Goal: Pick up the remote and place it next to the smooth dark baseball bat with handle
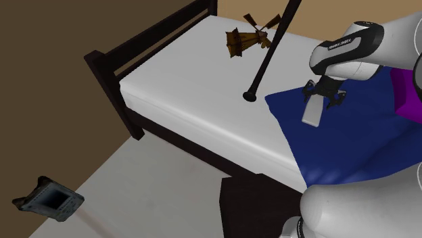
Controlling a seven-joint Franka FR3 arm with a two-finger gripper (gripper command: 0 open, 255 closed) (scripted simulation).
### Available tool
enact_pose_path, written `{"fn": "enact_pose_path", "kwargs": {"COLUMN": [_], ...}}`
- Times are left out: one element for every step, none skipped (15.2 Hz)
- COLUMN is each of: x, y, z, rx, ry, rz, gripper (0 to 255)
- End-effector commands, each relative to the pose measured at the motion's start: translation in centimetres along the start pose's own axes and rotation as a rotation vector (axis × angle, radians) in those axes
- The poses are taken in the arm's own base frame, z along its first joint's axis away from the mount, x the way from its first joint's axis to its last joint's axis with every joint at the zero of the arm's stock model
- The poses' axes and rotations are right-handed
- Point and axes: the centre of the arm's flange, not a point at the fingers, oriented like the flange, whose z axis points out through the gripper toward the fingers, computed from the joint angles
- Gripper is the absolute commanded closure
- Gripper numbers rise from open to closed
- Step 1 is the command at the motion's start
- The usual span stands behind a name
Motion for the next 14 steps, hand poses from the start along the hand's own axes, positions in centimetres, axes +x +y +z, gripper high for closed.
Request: {"fn": "enact_pose_path", "kwargs": {"x": [0.0,0.0,0.0,0.0,0.0,0.0,0.0,0.0,0.0,0.0,0.0,0.0,0.0,0.0], "y": [0.0,0.0,0.0,0.0,0.0,0.0,0.0,0.0,0.0,0.0,0.0,0.0,0.0,0.0], "z": [0.0,0.0,-1.3,-2.6,-4.0,-5.0,-5.0,-5.0,-5.0,-5.0,-5.0,-5.0,-5.0,-5.0], "rx": [0.000,0.000,0.000,0.000,0.000,0.000,0.000,0.000,0.000,0.000,0.000,0.000,0.000,0.000], "ry": [0.000,0.000,0.000,0.000,0.000,0.000,0.000,0.000,0.000,0.000,0.000,0.000,0.000,0.000], "rz": [0.000,0.000,0.000,0.000,0.000,0.000,0.000,0.000,0.000,0.000,0.000,0.000,0.000,0.000], "gripper": [0,0,0,0,0,0,0,0,0,0,0,0,0,0]}}
